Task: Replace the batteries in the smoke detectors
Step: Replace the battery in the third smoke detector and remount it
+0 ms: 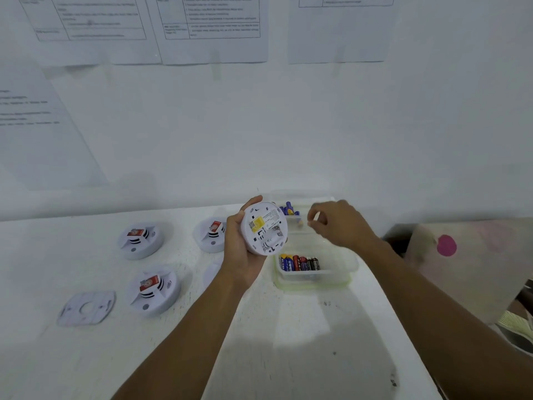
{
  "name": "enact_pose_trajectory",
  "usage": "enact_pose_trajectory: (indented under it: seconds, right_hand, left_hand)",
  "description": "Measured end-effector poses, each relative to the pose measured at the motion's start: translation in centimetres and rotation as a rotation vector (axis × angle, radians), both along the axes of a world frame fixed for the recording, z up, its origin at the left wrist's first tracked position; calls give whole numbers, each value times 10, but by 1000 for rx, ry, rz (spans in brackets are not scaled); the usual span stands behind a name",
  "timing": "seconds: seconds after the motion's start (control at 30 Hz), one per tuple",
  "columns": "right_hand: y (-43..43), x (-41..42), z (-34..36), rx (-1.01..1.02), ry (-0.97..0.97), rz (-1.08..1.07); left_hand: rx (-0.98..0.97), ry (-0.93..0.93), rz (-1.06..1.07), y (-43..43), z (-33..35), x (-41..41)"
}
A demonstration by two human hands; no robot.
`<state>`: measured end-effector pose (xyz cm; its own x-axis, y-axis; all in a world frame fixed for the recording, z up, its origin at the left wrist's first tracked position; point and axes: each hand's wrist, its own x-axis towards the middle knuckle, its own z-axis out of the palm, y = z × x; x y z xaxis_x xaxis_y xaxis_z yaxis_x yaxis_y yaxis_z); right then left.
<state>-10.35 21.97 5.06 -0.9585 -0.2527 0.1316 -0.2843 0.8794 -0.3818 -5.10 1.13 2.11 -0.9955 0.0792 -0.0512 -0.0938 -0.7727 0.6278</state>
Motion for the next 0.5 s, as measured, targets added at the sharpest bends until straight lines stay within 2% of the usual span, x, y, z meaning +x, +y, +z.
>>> enact_pose_trajectory:
  seconds: [0.07,0.27,0.5]
  right_hand:
    - [2,-21,12,-111,20,-39]
    - [-13,-84,6,-2,-193,-19]
    - [-43,-111,-13,-84,-266,-102]
  left_hand:
    - [1,-8,1,-3,2,-6]
    - [-25,-46,17,-10,3,-20]
    - [-17,-69,13,-18,-3,-33]
